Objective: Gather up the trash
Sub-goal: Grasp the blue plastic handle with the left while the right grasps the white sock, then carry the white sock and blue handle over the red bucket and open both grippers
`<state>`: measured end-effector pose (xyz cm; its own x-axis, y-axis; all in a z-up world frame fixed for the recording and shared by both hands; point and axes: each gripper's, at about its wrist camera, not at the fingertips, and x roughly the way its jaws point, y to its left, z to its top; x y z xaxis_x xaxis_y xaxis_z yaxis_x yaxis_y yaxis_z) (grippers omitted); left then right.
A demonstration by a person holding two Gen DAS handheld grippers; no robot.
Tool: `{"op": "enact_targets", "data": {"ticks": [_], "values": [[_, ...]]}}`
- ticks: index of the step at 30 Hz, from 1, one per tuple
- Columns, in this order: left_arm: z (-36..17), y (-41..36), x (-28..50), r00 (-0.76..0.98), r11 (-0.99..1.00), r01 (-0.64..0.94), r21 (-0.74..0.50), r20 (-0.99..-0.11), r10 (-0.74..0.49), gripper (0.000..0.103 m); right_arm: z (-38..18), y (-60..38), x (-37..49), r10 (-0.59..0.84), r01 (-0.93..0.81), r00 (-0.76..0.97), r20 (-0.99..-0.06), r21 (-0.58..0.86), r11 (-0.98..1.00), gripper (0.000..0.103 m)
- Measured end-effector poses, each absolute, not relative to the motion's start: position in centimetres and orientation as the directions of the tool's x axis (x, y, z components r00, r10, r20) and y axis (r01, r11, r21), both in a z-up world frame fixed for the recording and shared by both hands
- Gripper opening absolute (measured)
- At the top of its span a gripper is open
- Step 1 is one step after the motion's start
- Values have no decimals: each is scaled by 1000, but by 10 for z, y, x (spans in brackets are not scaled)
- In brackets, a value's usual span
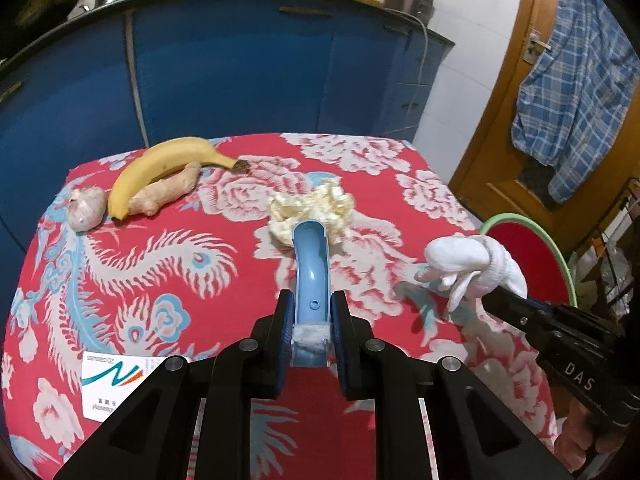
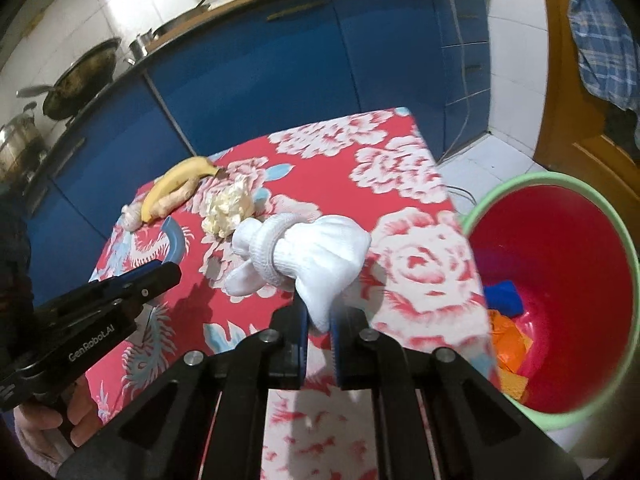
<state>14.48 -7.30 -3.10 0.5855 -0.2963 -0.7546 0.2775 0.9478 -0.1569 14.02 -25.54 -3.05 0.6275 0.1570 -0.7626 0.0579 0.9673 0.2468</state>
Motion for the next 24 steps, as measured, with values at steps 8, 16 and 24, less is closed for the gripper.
{"op": "enact_targets", "data": {"ticks": [8,16,24], "values": [[-21,-94,132,574,929,331,-165,-746,-338,19,-19,-291,113,92,163,657,-748,261,951,12],[-16,-118,123,554,907,386,-170,-743,-375,19,-17,-325,90,24,257,654,-756,252,933,12],[-14,-144,117,527,882,441,-168,-747,-405,19,-21,-355,74,-38,347,637,-770,241,906,12]]}}
